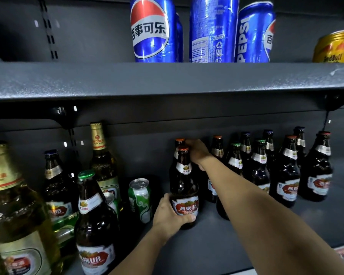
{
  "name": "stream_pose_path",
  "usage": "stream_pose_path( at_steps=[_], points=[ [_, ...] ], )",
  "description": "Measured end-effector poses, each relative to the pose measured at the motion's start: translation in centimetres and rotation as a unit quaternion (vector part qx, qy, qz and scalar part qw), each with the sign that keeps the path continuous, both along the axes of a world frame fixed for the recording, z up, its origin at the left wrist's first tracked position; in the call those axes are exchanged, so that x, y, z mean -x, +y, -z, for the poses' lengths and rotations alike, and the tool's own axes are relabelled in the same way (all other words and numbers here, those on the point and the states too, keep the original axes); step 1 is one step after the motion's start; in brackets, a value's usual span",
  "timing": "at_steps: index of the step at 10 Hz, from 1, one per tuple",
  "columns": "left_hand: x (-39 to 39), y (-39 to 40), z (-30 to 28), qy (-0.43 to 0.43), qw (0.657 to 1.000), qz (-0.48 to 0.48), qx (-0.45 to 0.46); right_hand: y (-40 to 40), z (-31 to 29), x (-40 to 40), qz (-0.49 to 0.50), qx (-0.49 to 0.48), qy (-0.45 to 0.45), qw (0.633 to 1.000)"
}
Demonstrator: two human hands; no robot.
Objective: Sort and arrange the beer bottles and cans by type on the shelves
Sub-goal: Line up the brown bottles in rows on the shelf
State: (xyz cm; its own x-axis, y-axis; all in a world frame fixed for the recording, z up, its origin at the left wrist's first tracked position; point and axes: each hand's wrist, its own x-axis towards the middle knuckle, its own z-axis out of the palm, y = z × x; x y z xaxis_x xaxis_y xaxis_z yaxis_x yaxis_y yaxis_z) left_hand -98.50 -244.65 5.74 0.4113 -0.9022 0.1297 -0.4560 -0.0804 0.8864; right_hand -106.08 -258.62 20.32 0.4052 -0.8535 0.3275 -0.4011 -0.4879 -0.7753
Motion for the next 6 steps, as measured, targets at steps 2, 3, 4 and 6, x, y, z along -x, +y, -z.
stream_pose_path(
  at_steps=[2,3,4,6],
  points=[
    [0.2,0.0,-0.3,-0.012,1.000,-0.015,-0.008,0.8,-0.3,1.0,-0.020,-0.062,-0.049,0.997],
    [1.2,0.0,-0.8,0.006,1.000,-0.026,-0.003,1.7,-0.4,1.7,0.056,-0.067,-0.168,0.982],
    [2.4,-0.3,-1.0,0.026,0.999,-0.042,0.004,4.7,-0.7,3.0,0.094,-0.068,-0.183,0.976],
    [4.0,0.7,-0.6,0.017,0.998,-0.059,0.011,9.3,-0.1,3.9,0.228,0.355,-0.118,0.899]
  ],
)
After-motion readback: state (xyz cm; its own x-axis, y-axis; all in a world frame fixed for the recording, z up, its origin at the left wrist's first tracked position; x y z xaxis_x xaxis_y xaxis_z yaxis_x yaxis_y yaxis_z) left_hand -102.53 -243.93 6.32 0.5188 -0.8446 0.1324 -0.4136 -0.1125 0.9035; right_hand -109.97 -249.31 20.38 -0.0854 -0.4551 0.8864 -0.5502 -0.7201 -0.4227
